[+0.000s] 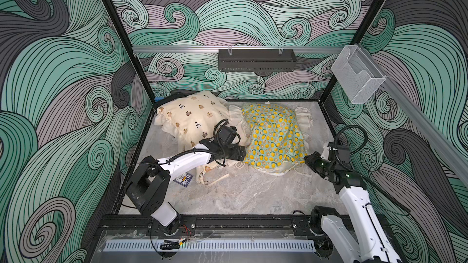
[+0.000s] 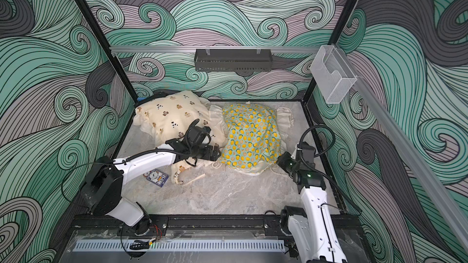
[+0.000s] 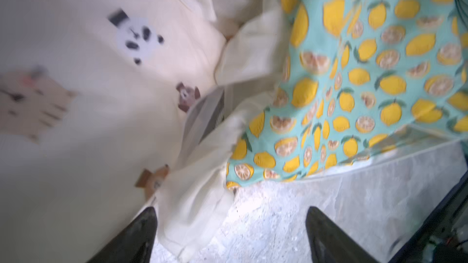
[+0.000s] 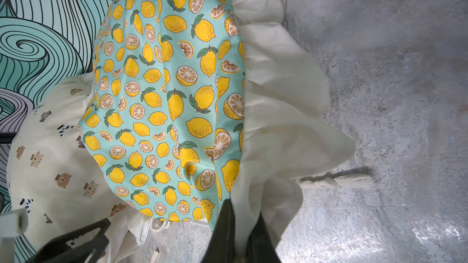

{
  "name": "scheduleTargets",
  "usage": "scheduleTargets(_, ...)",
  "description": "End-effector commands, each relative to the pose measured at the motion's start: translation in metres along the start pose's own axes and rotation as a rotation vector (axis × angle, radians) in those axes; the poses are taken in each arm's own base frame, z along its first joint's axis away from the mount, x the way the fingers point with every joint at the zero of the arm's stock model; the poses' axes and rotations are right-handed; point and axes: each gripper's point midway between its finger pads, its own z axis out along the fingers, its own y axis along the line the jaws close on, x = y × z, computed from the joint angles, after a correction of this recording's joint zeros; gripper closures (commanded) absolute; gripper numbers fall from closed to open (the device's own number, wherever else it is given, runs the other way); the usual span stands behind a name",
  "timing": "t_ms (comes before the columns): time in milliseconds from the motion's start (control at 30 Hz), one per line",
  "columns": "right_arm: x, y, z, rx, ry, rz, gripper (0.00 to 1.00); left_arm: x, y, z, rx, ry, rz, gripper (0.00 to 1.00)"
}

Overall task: Zip up pillowcases
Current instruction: Adjust the pillowcase at the center of the board, then pick up the pillowcase from the center of the board.

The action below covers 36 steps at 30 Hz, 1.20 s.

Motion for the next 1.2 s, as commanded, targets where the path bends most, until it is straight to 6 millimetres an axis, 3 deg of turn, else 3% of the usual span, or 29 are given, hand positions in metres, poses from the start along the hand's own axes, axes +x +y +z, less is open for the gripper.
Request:
scheduleTargets(0, -0.001, 0.003, -0.004, 0.001, 0.012, -0.015, 1.0, -0.004, -0.012, -0.006, 0.023, -0.077, 0.152, 0.13)
scheduleTargets(100, -0.003, 0.003, -0.004, 0.002, 0.01, -0.015, 1.0, 0.011, -0.011, 0.005, 0.017, -0.042, 0.263, 0.22)
scheduleTargets(200, -0.006, 0.005, -0.006, 0.001, -0.001, -0.015, 1.0, 0.025, 0.002, 0.022, -0.043, 0.009, 0.337, 0.31)
scheduleTargets(300, -0.008, 0.008, -0.007, -0.004, -0.006, -0.023, 1.0, 0.032, 0.004, 0.036, -0.055, 0.042, 0.392, 0.35)
scheduleTargets(567, -0.008, 0.011, -0.004, -0.023, 0.006, -0.024, 1.0, 0.022, 0.015, 0.057, -0.156, 0.03, 0.403, 0.37)
scheduleTargets(867, -0.008, 0.013, -0.002, -0.034, 0.018, -0.029, 1.0, -0.001, 0.022, 0.053, -0.273, -0.022, 0.431, 0.46)
scheduleTargets(1167, -0.007, 0.017, -0.003, -0.052, 0.025, -0.04, 1.0, 0.015, 0.009, 0.072, -0.17, 0.06, 0.491, 0.47)
